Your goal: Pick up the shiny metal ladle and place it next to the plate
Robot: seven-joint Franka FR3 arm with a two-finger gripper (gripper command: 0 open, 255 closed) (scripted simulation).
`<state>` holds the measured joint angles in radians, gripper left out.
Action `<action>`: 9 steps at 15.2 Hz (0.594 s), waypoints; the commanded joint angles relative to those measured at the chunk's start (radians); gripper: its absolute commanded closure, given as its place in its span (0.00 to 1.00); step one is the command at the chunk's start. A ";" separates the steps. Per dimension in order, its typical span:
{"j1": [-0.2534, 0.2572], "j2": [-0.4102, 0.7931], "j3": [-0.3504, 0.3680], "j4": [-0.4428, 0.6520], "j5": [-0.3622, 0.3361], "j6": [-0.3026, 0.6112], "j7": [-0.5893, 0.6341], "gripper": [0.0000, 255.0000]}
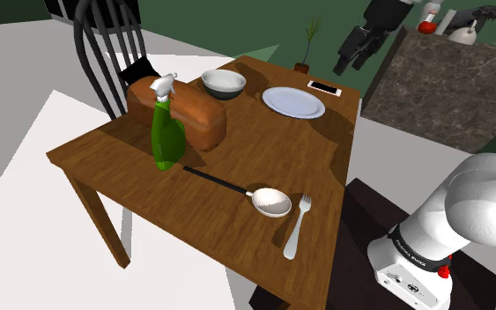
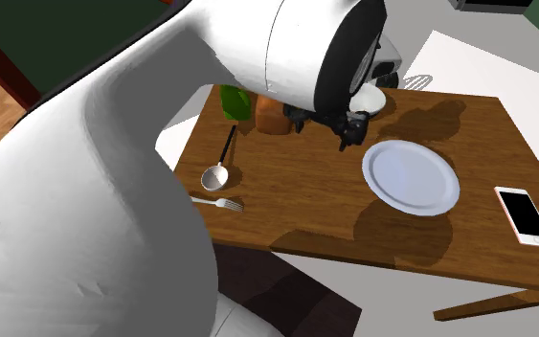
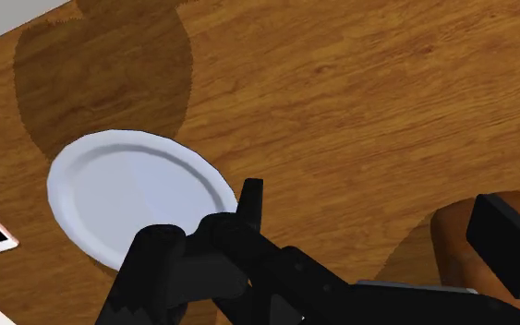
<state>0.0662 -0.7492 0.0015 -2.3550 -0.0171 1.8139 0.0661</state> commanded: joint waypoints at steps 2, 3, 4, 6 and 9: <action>0.032 0.034 0.031 -0.044 0.028 0.067 0.012 0.00; 0.042 0.048 0.042 -0.054 0.037 0.088 0.015 0.00; 0.053 0.063 0.052 -0.063 0.046 0.109 0.019 0.00; 0.074 0.096 0.074 -0.079 0.063 0.151 0.025 0.00; 0.106 0.151 0.106 -0.097 0.089 0.215 0.035 0.00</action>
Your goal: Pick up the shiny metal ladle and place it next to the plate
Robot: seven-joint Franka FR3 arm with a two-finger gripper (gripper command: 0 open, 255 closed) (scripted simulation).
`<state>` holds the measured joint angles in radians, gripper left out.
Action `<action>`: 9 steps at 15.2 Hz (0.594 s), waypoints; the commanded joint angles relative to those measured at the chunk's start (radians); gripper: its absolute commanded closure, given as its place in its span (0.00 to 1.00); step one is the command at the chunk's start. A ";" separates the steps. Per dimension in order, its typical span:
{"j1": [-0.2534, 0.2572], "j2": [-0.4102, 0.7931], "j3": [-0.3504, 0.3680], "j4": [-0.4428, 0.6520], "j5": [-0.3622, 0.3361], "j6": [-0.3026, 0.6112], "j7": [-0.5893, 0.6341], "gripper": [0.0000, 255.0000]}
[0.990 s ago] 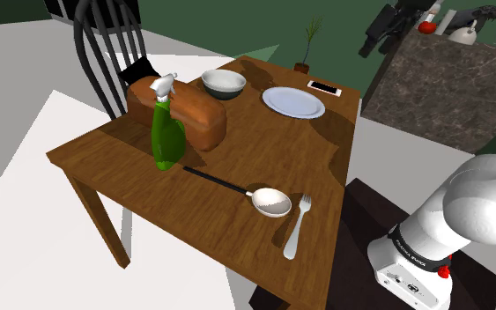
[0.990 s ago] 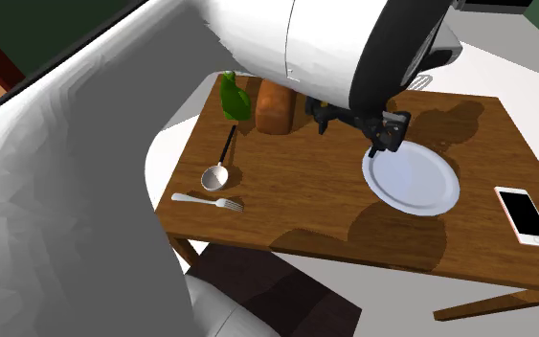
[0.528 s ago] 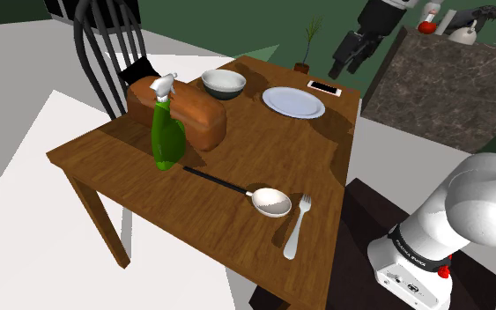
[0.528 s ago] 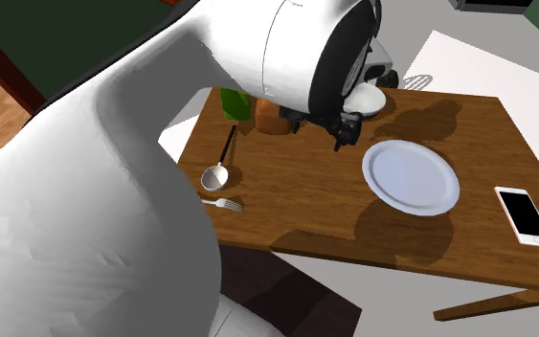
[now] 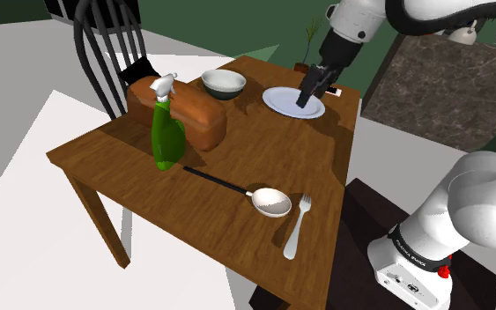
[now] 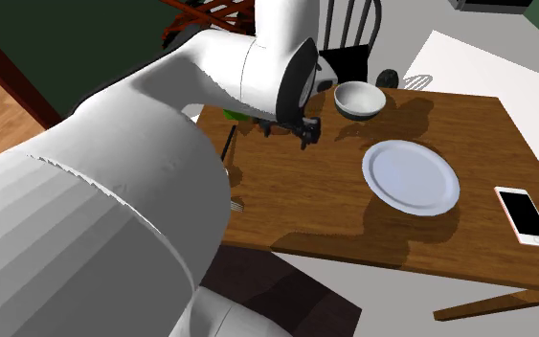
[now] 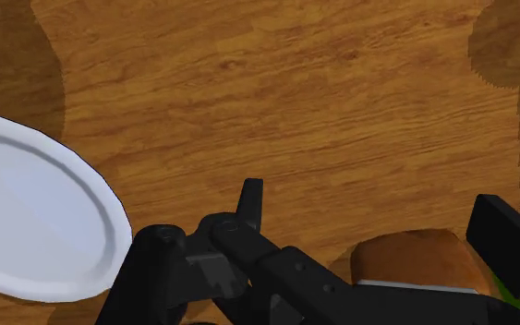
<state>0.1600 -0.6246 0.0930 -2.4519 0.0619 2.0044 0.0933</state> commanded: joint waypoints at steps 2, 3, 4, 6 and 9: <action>0.033 0.066 0.037 -0.008 0.026 0.067 0.013 0.00; 0.043 0.087 0.048 -0.010 0.034 0.088 0.016 0.00; 0.054 0.109 0.059 -0.012 0.041 0.109 0.019 0.00; 0.073 0.155 0.082 -0.013 0.055 0.151 0.024 0.00; 0.102 0.228 0.116 -0.008 0.073 0.213 0.032 0.00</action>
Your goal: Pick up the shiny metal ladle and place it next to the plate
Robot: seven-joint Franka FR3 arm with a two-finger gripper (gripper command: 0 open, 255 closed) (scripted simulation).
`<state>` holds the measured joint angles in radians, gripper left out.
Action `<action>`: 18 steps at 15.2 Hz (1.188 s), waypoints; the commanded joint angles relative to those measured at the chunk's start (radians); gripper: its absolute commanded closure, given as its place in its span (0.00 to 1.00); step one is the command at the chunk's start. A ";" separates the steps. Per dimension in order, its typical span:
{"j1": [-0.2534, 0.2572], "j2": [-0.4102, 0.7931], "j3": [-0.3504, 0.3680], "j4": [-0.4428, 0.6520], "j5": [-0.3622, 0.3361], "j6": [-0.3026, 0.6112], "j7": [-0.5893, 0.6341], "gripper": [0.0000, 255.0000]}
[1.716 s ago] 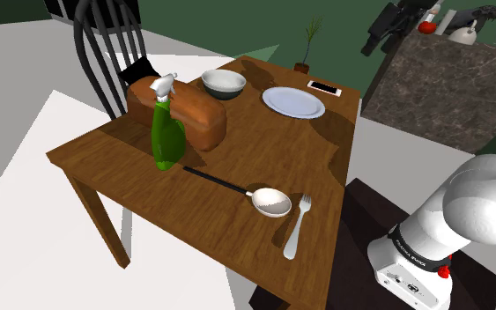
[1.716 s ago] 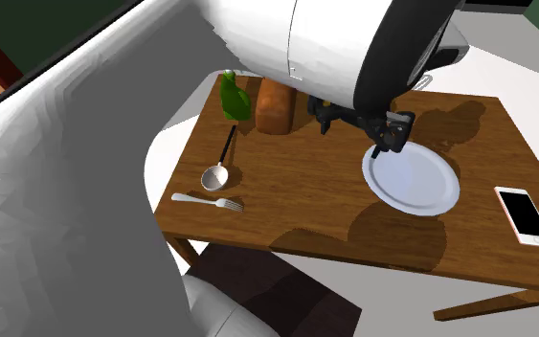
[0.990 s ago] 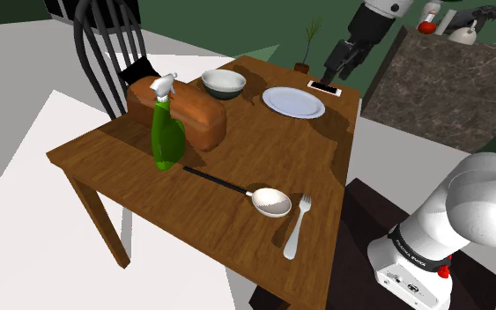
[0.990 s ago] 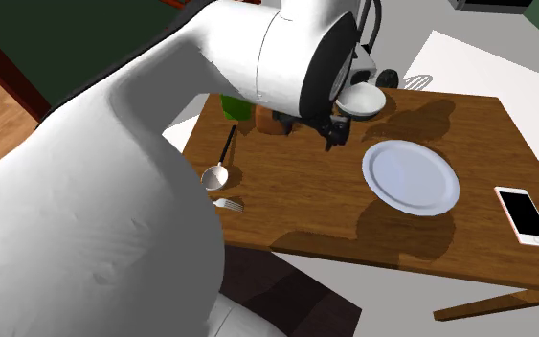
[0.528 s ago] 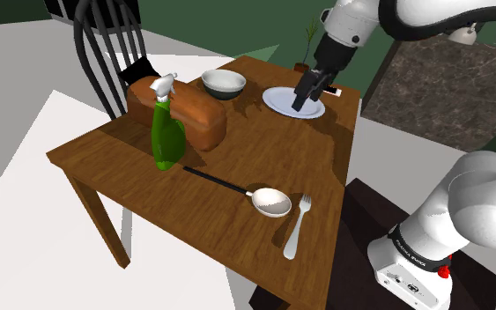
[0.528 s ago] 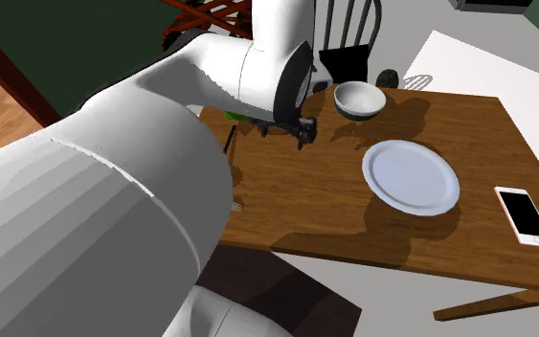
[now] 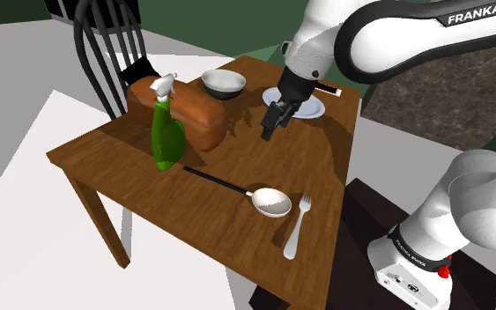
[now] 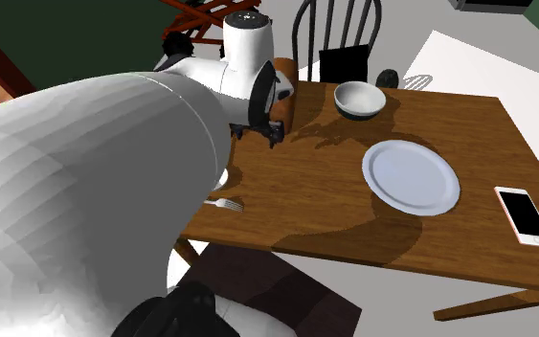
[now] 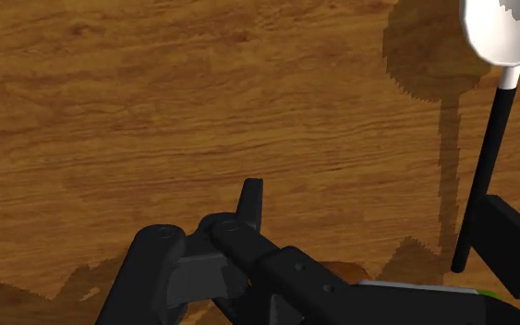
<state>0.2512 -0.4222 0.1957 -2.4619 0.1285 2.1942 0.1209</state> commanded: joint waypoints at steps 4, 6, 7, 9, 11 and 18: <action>0.046 0.130 0.059 0.019 0.022 0.102 0.017 0.00; 0.062 0.185 0.082 0.033 0.026 0.139 0.025 0.00; 0.070 0.213 0.094 0.041 0.026 0.157 0.029 0.00; 0.085 0.270 0.116 0.059 0.024 0.192 0.039 0.00; 0.095 0.311 0.132 0.074 0.020 0.216 0.047 0.00; 0.096 0.398 0.141 0.053 -0.009 0.322 0.069 0.00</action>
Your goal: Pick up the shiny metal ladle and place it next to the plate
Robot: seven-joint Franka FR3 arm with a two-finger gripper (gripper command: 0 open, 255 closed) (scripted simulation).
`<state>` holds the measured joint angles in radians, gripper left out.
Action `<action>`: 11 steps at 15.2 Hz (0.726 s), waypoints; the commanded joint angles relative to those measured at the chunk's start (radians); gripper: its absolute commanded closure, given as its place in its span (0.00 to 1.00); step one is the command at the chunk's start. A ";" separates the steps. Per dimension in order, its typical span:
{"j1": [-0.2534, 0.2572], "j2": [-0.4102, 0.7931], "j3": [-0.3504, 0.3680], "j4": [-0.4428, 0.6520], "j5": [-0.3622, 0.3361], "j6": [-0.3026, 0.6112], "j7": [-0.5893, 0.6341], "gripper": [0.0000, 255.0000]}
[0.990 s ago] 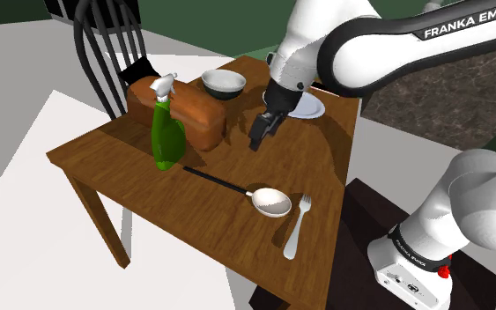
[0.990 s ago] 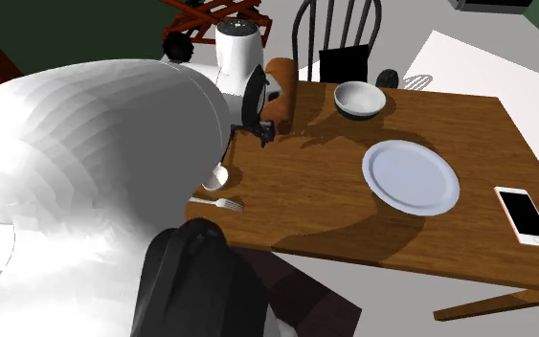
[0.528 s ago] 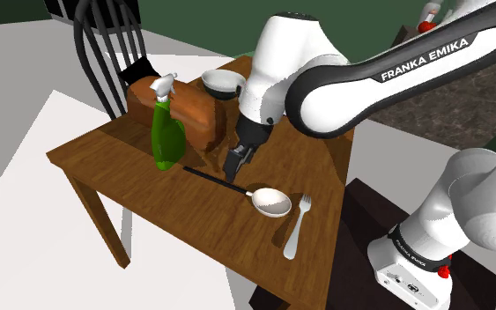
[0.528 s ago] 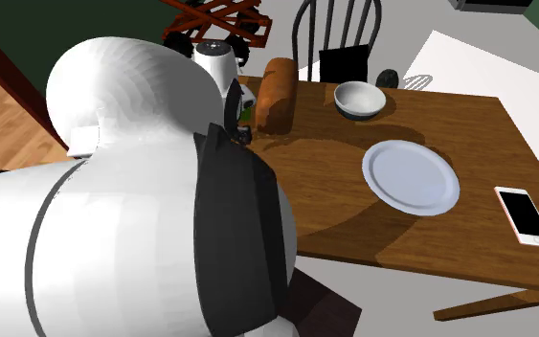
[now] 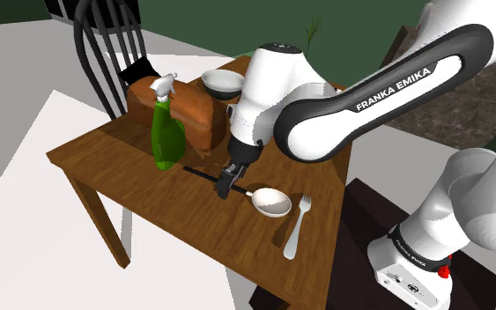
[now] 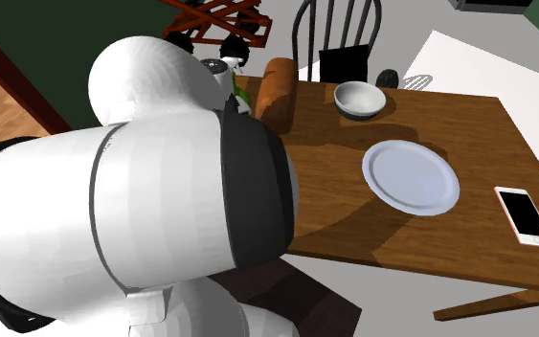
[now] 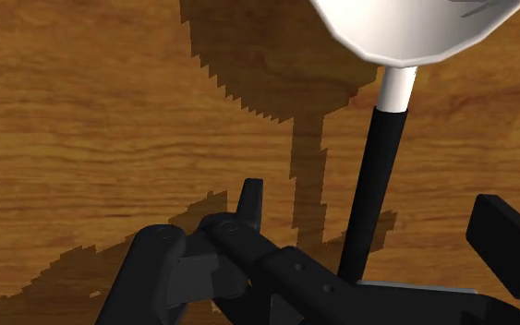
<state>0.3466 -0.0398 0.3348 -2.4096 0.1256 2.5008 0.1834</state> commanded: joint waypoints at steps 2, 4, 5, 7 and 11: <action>0.001 0.015 0.002 0.000 -0.006 0.016 0.006 0.00; 0.001 0.015 0.002 0.000 -0.006 0.016 0.006 0.00; 0.001 0.015 0.002 0.000 -0.006 0.016 0.006 0.00; 0.001 0.015 0.002 0.000 -0.006 0.016 0.006 0.00; 0.001 0.015 0.002 0.000 -0.006 0.015 0.006 1.00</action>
<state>0.3459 -0.0262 0.3345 -2.4087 0.1186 2.5162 0.1894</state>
